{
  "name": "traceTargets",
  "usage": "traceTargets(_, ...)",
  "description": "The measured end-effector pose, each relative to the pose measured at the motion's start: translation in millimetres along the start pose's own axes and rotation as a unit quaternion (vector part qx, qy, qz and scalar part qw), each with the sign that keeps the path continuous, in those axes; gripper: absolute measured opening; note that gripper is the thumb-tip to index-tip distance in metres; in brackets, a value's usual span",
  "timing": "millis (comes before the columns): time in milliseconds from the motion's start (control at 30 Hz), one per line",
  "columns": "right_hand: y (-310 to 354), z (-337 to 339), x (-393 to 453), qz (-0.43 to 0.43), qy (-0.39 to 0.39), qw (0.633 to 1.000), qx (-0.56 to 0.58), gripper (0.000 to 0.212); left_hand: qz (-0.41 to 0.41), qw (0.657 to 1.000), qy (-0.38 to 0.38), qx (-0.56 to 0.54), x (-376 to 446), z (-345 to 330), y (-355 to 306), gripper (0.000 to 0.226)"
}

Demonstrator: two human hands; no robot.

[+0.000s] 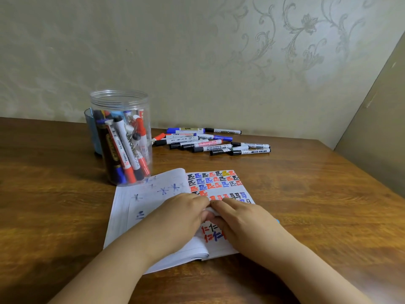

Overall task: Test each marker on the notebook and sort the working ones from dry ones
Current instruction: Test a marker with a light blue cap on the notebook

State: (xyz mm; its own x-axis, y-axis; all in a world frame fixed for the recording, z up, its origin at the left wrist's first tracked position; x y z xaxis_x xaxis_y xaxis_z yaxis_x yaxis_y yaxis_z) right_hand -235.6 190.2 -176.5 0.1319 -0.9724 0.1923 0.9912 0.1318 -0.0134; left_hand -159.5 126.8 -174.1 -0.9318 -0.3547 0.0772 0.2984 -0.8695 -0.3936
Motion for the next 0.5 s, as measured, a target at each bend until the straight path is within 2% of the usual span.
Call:
traceTargets(200, 2, 9, -5, 0.015, 0.004, 1.0, 0.016, 0.042, -0.014, 0.997, 0.026, -0.073, -3, 5, -7, 0.011)
traceTargets(367, -1, 16, -8, 0.012, -0.013, 0.999, -0.046, 0.038, 0.01, 0.997, 0.029, -0.077, -5, 6, -4, 0.014)
traceTargets(500, -7, 16, -5, -0.027, 0.004, 0.999, -0.023, 0.05, 0.03, 0.997, 0.007, -0.065, -4, 11, -5, 0.023)
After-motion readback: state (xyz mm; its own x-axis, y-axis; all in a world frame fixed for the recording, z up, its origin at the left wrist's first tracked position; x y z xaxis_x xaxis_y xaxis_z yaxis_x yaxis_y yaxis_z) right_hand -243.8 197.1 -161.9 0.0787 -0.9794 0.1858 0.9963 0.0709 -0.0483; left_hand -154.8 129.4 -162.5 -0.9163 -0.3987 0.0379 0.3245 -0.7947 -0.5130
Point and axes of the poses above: each hand's wrist, its own x-axis towards the middle knuckle, its own z-axis out of the back of the hand, y = z × x, the point moved 7 cm from there along x, towards the middle knuckle, and after that the axes turned 13 degrees about y, right-handed, at the moved point
